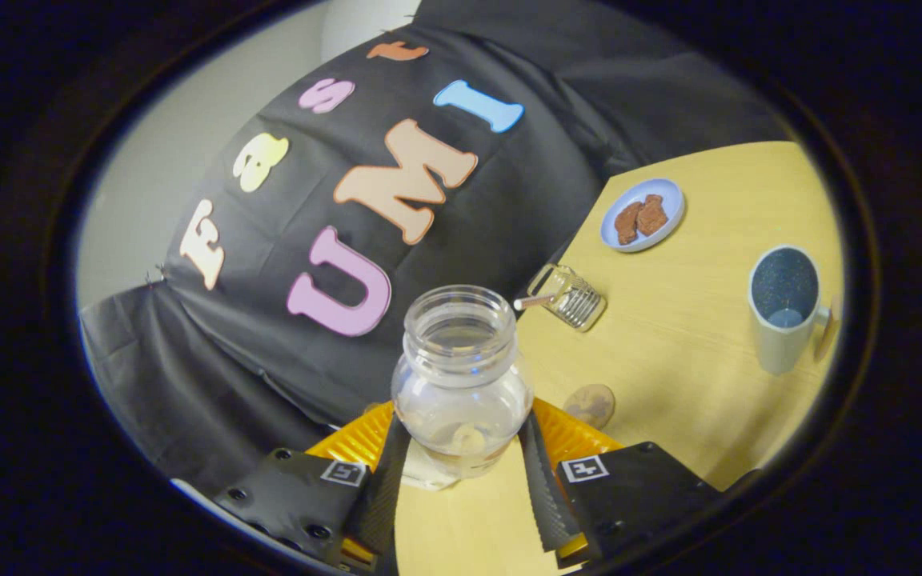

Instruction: Take the bottle from table, then pour the juice into the cup, finally place the bottle on the coaster

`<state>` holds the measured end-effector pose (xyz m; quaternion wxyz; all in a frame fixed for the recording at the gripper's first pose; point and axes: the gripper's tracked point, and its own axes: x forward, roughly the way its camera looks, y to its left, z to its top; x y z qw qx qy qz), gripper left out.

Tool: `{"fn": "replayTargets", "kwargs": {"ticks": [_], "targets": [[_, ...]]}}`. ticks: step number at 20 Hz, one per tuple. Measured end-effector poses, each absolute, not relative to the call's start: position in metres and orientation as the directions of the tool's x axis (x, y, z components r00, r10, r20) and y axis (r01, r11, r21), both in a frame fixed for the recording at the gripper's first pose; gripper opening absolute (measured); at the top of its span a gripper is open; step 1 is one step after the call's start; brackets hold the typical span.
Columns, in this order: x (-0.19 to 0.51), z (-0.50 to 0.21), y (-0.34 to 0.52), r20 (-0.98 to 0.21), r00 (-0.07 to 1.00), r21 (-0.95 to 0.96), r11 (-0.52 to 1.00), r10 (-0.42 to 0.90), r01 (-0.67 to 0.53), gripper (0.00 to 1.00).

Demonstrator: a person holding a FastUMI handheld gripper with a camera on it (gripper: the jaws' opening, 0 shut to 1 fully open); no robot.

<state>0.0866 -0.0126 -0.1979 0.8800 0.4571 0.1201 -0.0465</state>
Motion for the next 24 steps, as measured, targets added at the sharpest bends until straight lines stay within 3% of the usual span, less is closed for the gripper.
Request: {"fn": "replayTargets", "kwargs": {"ticks": [13, 24], "targets": [[0.097, -0.171, -0.088, -0.085, 0.982, 0.969, 0.214, -0.17, 0.121, 0.73], [0.092, -0.166, -0.115, -0.024, 0.96, 0.999, 0.02, -0.278, 0.03, 0.73]]}}
